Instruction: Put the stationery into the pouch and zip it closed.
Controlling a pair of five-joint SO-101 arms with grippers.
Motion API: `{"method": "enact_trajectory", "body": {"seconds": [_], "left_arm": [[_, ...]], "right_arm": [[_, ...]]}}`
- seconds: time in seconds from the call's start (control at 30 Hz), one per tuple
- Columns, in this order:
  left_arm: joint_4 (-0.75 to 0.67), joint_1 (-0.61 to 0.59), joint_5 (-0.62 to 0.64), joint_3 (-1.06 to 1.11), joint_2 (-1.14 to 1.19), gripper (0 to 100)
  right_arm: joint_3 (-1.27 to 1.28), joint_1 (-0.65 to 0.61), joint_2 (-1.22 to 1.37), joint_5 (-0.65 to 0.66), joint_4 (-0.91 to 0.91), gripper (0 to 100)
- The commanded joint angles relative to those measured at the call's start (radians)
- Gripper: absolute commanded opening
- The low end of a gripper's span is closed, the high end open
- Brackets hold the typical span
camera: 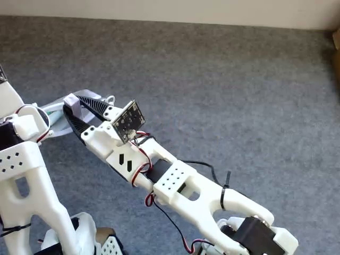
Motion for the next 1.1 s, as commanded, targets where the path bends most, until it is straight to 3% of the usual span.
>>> {"method": "enact_trajectory", "body": {"seconds": [0.0, 0.1, 0.3, 0.93, 1.07], "left_arm": [[-0.017, 0.021, -0.008, 0.002, 0.001, 1], [-0.017, 0.021, -0.008, 0.002, 0.001, 1], [-0.017, 0.021, -0.008, 0.002, 0.001, 1], [-0.014, 0.021, -0.008, 0.002, 0.002, 1], [-0.011, 0.021, -0.008, 0.002, 0.002, 1]], "right_arm": [[-0.058, -0.012, -0.012, 0.0, -0.022, 0.7], [-0.058, -0.012, -0.013, 0.015, -0.021, 0.7], [-0.044, -0.024, -0.013, 0.227, -0.021, 0.7], [0.028, -0.025, -0.056, 0.23, -0.021, 1.2], [0.031, -0.024, -0.051, 0.23, -0.021, 11.6]]}}
